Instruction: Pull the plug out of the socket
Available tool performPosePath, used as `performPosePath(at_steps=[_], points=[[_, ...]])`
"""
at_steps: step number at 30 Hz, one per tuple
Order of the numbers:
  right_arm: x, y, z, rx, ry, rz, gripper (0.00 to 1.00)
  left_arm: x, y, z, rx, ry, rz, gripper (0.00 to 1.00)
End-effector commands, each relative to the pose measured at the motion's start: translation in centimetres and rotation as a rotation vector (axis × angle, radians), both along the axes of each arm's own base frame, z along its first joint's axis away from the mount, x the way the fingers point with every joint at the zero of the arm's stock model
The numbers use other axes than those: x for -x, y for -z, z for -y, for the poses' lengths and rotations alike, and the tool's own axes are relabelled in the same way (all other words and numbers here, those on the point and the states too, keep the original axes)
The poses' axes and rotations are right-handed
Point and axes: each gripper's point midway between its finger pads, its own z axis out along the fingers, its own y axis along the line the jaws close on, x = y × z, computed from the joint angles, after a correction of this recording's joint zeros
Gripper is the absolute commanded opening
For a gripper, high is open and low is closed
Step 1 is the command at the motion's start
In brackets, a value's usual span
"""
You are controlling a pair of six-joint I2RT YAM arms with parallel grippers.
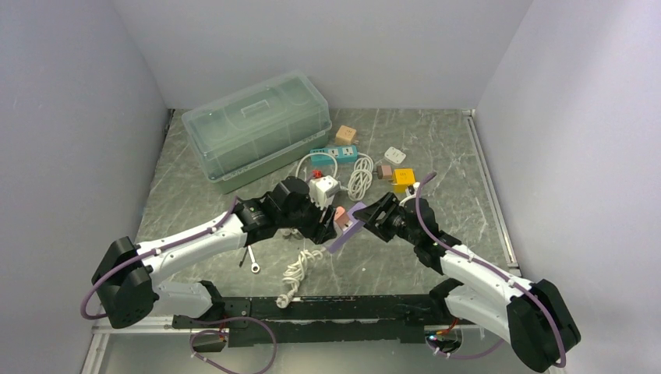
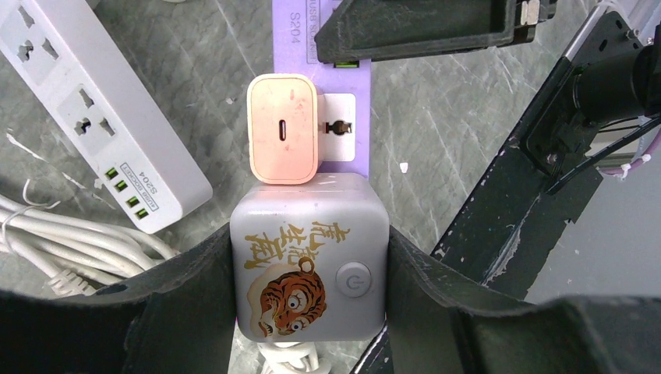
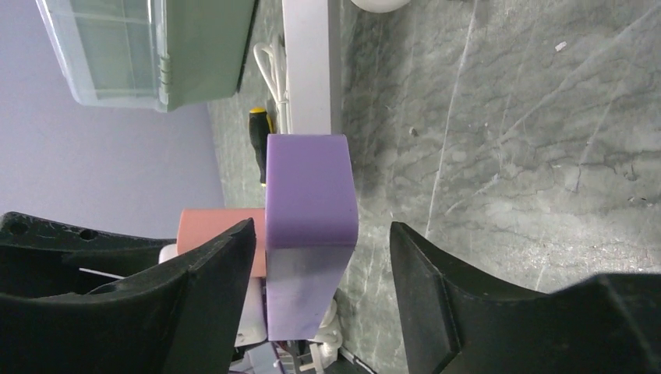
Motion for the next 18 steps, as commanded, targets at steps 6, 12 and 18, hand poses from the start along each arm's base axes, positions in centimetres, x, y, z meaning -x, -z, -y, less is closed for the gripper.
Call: performPosePath(at_steps=[6,12,18], points=[[-1.2,-1.9,-0.3,-0.061,0.044,0.064,0.51,-0.1,-3.6,2.3,0.163,0.046,0.036,0.0],[-1.0,-1.6,-0.1,-0.05,0.051,0.068,0.25,0.4,-3.3,3.0,0.177,0.078,0.001,0.0],[-1.0,-0.7,0.5,0.004,0.057,0.076,0.0,-0.6,-3.8,2.6,0.217,0.068,-0.045,0.0]])
